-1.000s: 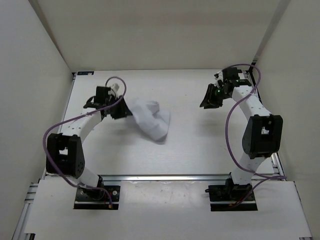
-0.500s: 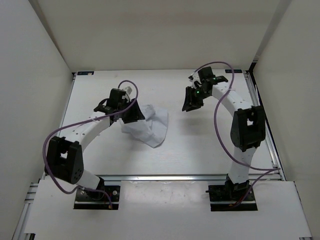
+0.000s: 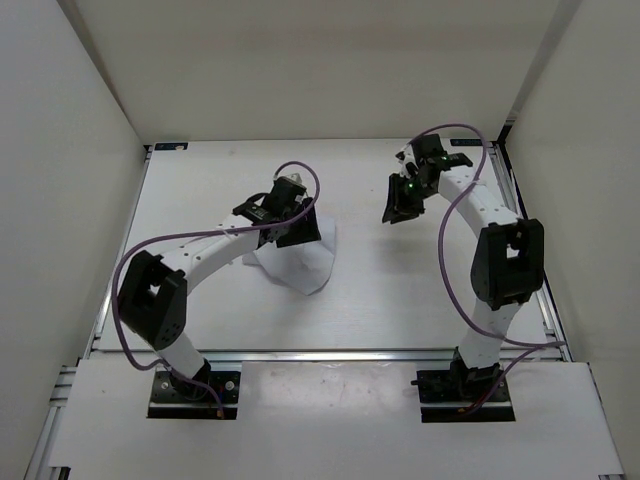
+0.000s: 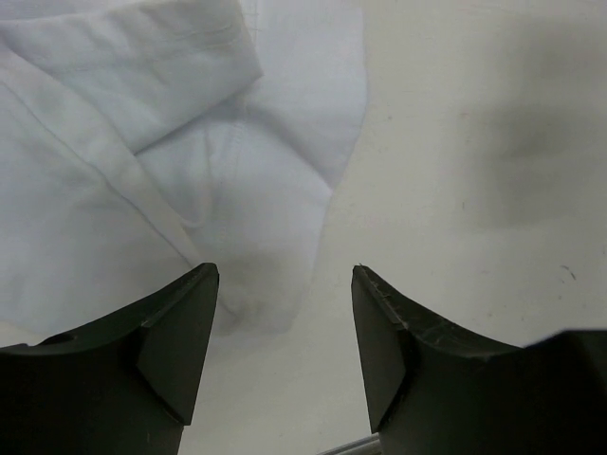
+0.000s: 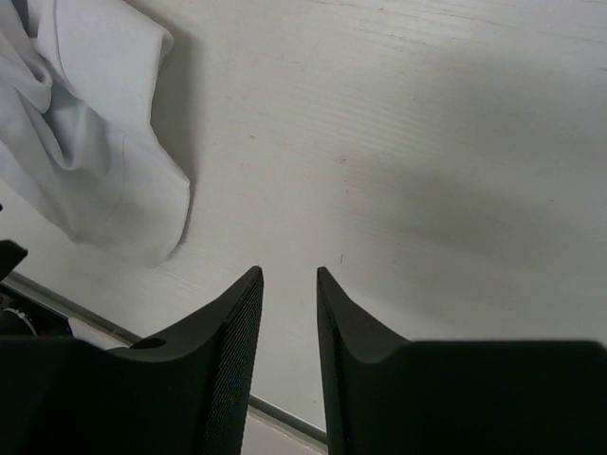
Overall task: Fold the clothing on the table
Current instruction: Flatten the skirt out
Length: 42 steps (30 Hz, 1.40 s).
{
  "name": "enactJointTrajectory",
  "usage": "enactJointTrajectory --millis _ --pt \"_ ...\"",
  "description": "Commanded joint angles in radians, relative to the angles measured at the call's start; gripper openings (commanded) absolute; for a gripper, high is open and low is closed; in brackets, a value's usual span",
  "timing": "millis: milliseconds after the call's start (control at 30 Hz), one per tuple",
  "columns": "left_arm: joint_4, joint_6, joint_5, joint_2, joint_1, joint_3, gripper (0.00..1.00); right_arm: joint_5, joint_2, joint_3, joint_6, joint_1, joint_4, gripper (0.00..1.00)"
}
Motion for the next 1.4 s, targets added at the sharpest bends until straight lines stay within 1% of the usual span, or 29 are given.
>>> enactJointTrajectory --millis 0,133,267,367,467,533,600,667,800,833,900,933,967,1067,1133,1167,1200,1233,1267,1300,1367 --pt "-0.096 -0.057 -0.083 0.020 0.003 0.043 0.69 0.026 -0.088 -0.048 -0.001 0.000 0.010 0.34" --pt "-0.136 -0.095 -0.123 0.014 -0.011 0.006 0.68 0.029 -0.120 -0.107 -0.007 -0.001 0.017 0.35" --pt "-0.115 -0.133 -0.153 -0.018 -0.028 -0.042 0.68 0.034 -0.148 -0.142 -0.013 -0.006 0.033 0.34" --pt "-0.098 -0.147 -0.135 0.002 -0.014 -0.066 0.67 0.022 -0.145 -0.151 -0.025 -0.010 0.031 0.34" --pt "-0.075 -0.159 -0.114 0.019 -0.025 -0.078 0.67 0.029 -0.140 -0.139 -0.036 -0.012 0.011 0.34" --pt "-0.072 -0.166 -0.132 0.031 -0.038 -0.074 0.65 0.029 -0.143 -0.136 -0.036 -0.016 0.019 0.34" --pt "-0.057 -0.161 -0.112 0.051 -0.034 -0.074 0.61 0.028 -0.148 -0.147 -0.033 -0.023 0.020 0.35" --pt "-0.043 -0.155 -0.106 0.075 -0.031 -0.077 0.54 0.025 -0.145 -0.147 -0.033 -0.029 0.019 0.34" --pt "-0.040 -0.120 -0.103 0.147 -0.034 -0.057 0.54 0.017 -0.146 -0.147 -0.022 -0.023 0.022 0.34" --pt "-0.040 -0.109 -0.097 0.166 -0.038 -0.043 0.52 0.023 -0.151 -0.144 -0.028 -0.030 0.019 0.34" --pt "-0.053 -0.080 -0.094 0.203 -0.049 -0.004 0.34 0.032 -0.152 -0.130 -0.028 -0.024 0.010 0.35" --pt "-0.052 -0.075 -0.085 0.216 -0.049 0.010 0.08 0.038 -0.155 -0.130 -0.030 -0.026 0.010 0.34" --pt "-0.061 -0.071 -0.065 0.217 -0.052 0.036 0.00 0.051 -0.160 -0.133 -0.033 -0.024 0.008 0.34" --pt "-0.012 -0.032 0.030 0.185 -0.080 0.110 0.00 0.077 -0.183 -0.153 -0.025 -0.039 0.017 0.33" --pt "0.032 0.005 0.147 0.166 -0.103 0.182 0.00 0.104 -0.201 -0.153 -0.010 -0.061 0.016 0.33" --pt "0.045 0.012 0.185 0.166 -0.118 0.252 0.00 0.123 -0.209 -0.171 -0.007 -0.070 0.019 0.34" --pt "0.064 0.021 0.277 0.157 -0.124 0.320 0.00 0.141 -0.220 -0.171 0.002 -0.091 0.025 0.34" --pt "0.089 0.012 0.367 0.163 -0.123 0.337 0.00 0.143 -0.237 -0.170 0.005 -0.110 0.025 0.34" --pt "0.100 0.002 0.414 0.151 -0.109 0.378 0.00 0.146 -0.238 -0.177 0.006 -0.115 0.031 0.33" --pt "0.139 -0.023 0.490 0.125 -0.103 0.391 0.00 0.146 -0.255 -0.185 0.013 -0.139 0.031 0.33" --pt "0.192 -0.049 0.541 0.056 -0.065 0.351 0.00 0.155 -0.280 -0.196 0.018 -0.161 0.039 0.33"
